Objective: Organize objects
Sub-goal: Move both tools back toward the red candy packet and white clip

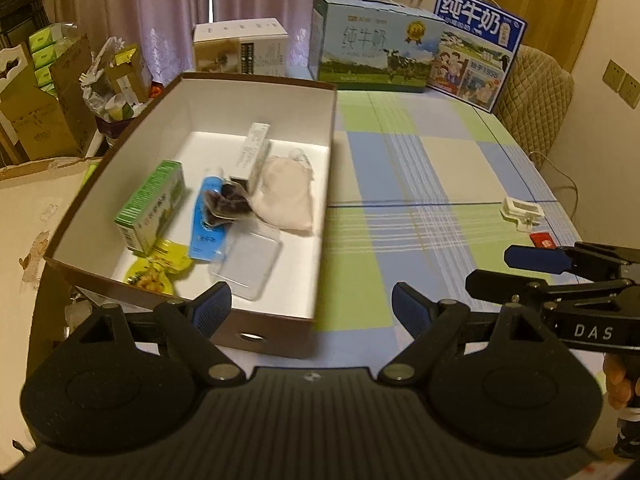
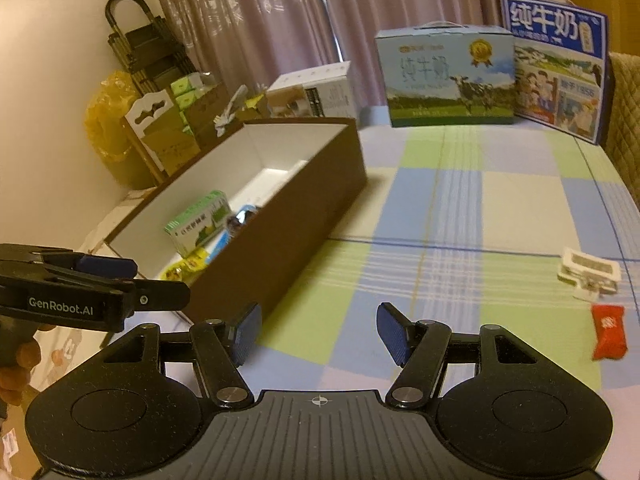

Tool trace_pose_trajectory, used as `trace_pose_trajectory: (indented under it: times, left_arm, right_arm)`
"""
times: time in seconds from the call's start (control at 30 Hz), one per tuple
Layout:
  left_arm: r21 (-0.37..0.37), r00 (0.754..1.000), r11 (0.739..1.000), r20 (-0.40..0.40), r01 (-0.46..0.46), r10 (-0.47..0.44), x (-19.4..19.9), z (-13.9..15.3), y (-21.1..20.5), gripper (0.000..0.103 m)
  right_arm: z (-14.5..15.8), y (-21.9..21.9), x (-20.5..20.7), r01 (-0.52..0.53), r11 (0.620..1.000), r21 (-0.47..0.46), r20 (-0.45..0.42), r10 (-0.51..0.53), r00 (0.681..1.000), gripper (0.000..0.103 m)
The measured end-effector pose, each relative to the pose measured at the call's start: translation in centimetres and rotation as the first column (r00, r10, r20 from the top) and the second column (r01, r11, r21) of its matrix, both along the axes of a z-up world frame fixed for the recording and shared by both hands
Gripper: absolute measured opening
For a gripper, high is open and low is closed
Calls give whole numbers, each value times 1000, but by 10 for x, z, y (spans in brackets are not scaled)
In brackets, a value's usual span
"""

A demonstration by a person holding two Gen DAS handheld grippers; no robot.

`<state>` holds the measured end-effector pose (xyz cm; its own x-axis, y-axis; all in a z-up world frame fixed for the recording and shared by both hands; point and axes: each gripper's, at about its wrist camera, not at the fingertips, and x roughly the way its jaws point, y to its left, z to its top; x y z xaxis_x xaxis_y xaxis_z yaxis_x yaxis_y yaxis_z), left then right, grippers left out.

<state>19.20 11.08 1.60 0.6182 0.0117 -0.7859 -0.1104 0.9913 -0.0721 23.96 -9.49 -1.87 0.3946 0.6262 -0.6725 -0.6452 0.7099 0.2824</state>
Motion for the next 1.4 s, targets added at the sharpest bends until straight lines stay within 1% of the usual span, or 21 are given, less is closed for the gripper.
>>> trace_pose_trajectory:
  times: [0.37,0.77,0.9,1.0,1.13,1.4]
  left_arm:
    - [6,999,999,-15,50,-50,16,-6,-58,85]
    - [4,995,996,-36,95,-94,36,-18,-114,85]
    - [0,994,995,-40,104,-104,42,-24,-128,85]
    - [-6,993,994,-42,112,-112,49,-28,-138,85]
    - [5,992,993,-54,118,-118,62,-36,-148,85]
    - [29,988,990,-65,139,-137,93,-50,-170,85]
  right_arm:
    - [-5,-57,12,50,998,-27,-13,-50,999,61]
    - [-15,-114,30,124,992,-35,-41,-126,991,61]
    - [-19,-133,41,185,981,-53,-17,-186,982,61]
    - [-25,-147,54,230,969,-84,4,-231,973,61]
    - [-34,-164,72,280,954,-109,15,-280,960,61]
    - [-52,-176,97,315,937,-152,29,-314,949,61]
